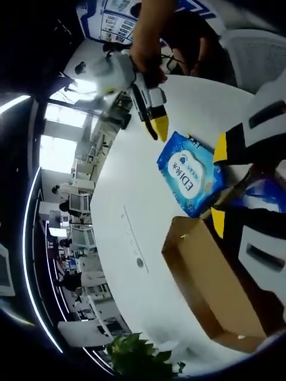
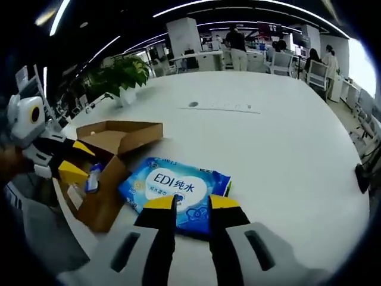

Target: Operate the shoe box by opening the lid, removing the specified soft item, and placing it in the target area until the item is outside and the box remains undamaged.

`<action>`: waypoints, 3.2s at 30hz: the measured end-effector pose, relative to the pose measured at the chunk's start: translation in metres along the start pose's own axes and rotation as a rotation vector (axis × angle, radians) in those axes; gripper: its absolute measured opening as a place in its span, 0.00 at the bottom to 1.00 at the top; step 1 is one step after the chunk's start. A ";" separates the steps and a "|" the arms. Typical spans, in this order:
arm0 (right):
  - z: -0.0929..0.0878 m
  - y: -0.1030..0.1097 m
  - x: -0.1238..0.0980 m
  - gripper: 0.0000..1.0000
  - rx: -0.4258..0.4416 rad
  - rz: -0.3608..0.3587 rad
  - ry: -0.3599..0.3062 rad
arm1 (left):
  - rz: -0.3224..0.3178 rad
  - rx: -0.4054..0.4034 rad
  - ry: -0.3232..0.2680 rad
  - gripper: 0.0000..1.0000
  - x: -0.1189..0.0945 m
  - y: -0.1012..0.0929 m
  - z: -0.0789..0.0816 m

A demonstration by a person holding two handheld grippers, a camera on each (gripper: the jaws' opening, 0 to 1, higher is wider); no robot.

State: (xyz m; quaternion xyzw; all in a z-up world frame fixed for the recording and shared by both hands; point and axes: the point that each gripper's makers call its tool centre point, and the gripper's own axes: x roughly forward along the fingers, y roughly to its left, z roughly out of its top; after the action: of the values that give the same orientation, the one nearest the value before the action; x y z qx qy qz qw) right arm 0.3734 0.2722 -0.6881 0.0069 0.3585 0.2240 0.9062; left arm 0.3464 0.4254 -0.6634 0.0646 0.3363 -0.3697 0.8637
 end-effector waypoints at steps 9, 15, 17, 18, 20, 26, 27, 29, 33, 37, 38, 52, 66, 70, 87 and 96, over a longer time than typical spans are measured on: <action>0.011 0.026 -0.013 0.23 -0.086 0.043 0.001 | 0.003 0.016 0.007 0.29 -0.017 0.011 -0.012; 0.017 0.048 -0.016 0.26 -0.157 0.086 0.010 | -0.001 0.027 0.017 0.29 -0.026 0.018 -0.022; 0.019 0.056 -0.015 0.26 -0.183 0.101 0.014 | -0.005 0.031 0.023 0.29 -0.029 0.021 -0.027; 0.019 0.060 -0.014 0.26 -0.196 0.108 0.016 | -0.006 0.034 0.028 0.29 -0.030 0.022 -0.029; 0.020 0.065 -0.014 0.26 -0.209 0.117 0.019 | -0.006 0.039 0.033 0.29 -0.033 0.025 -0.033; 0.022 0.082 -0.008 0.26 -0.264 0.152 0.035 | -0.014 0.058 0.056 0.29 -0.038 0.033 -0.045; 0.023 0.085 -0.007 0.26 -0.273 0.158 0.036 | -0.018 0.063 0.060 0.29 -0.039 0.034 -0.047; 0.024 0.089 -0.005 0.26 -0.285 0.165 0.039 | -0.028 0.068 0.067 0.28 -0.041 0.035 -0.051; 0.027 0.098 0.000 0.25 -0.310 0.185 0.043 | -0.055 0.078 0.086 0.26 -0.043 0.035 -0.058; 0.028 0.108 0.006 0.25 -0.340 0.208 0.050 | -0.075 0.101 0.115 0.25 -0.044 0.036 -0.067; 0.028 0.111 0.007 0.25 -0.347 0.212 0.053 | -0.081 0.110 0.124 0.25 -0.044 0.037 -0.070; 0.026 0.145 0.033 0.25 -0.457 0.293 0.102 | -0.197 0.245 0.203 0.23 -0.037 0.031 -0.085; 0.015 0.173 0.060 0.22 -0.550 0.364 0.160 | -0.307 0.317 0.276 0.18 -0.019 0.028 -0.091; 0.012 0.181 0.068 0.21 -0.573 0.379 0.172 | -0.317 0.364 0.308 0.14 -0.017 0.028 -0.097; -0.008 0.198 0.099 0.10 -0.642 0.391 0.228 | -0.284 0.315 0.339 0.00 -0.024 0.041 -0.106; -0.009 0.199 0.106 0.00 -0.640 0.384 0.230 | -0.272 0.299 0.320 0.00 -0.028 0.043 -0.102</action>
State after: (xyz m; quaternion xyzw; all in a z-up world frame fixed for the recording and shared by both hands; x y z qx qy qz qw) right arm 0.3559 0.4936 -0.7286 -0.2346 0.3617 0.4893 0.7581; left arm 0.3068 0.5097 -0.7296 0.2035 0.4161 -0.5131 0.7226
